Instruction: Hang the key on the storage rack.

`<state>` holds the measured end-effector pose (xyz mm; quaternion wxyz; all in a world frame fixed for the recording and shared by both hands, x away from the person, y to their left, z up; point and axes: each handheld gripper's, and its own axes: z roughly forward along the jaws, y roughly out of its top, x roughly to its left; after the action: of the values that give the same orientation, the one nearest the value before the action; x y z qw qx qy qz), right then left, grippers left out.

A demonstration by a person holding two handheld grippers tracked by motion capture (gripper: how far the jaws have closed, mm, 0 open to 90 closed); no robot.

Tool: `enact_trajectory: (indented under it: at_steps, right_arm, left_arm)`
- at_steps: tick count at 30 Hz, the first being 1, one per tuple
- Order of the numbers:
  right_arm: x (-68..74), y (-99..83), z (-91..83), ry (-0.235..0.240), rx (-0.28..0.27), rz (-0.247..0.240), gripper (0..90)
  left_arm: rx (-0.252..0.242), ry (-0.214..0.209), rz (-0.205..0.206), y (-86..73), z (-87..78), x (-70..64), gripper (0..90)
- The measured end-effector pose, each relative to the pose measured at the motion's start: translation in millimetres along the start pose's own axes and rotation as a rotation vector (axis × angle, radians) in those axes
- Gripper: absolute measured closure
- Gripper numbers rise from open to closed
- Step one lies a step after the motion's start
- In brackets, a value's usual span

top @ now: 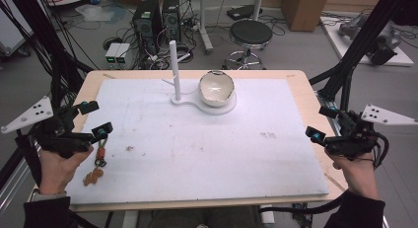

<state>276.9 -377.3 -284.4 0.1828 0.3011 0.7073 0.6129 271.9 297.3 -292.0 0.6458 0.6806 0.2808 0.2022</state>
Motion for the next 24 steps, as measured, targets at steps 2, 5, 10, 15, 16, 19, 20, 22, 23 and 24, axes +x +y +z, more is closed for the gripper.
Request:
enact_trajectory:
  at_steps: [2,5,10,15,16,19,20,22,23,24]
  right_arm:
    - [0.2,-0.2,-0.7,-0.001,-0.001,0.007,3.1]
    - [0.0,-0.1,-0.8,0.001,-0.004,0.005,3.1]
    - [-0.7,-0.8,0.7,0.006,-0.004,0.005,3.1]
    - [-1.8,-0.6,1.9,0.010,-0.009,0.007,3.1]
    - [-1.8,-0.7,2.8,0.013,-0.012,0.010,3.1]
    - [-2.2,-0.6,4.8,0.016,-0.009,0.008,3.1]
    - [-2.6,-0.9,7.8,0.022,-0.005,0.010,3.1]
    - [-2.8,-0.8,9.0,0.023,-0.004,0.011,3.2]
    - [-2.8,-1.4,12.3,0.029,0.003,0.012,3.1]
    - [-2.8,-1.5,13.5,0.031,0.002,0.011,3.1]
  left_arm:
    - [0.010,0.000,0.005,-0.4,0.7,-0.2,8.6]
    - [0.020,0.010,0.006,-1.6,2.0,-0.4,8.6]
    - [0.039,0.033,0.003,-4.8,2.6,2.0,8.6]
    - [0.079,0.067,0.002,-12.0,0.6,7.9,8.6]
    - [0.083,0.075,-0.004,-14.2,-0.7,10.0,8.7]
    - [0.100,0.103,-0.008,-20.6,-6.4,16.4,8.7]
    - [0.100,0.108,-0.015,-23.3,-9.7,19.6,8.7]
    - [0.098,0.120,-0.021,-27.3,-15.3,24.9,8.7]
    - [0.105,0.136,-0.033,-30.7,-19.5,30.2,8.7]
    - [0.112,0.145,-0.039,-33.2,-21.8,33.4,8.7]
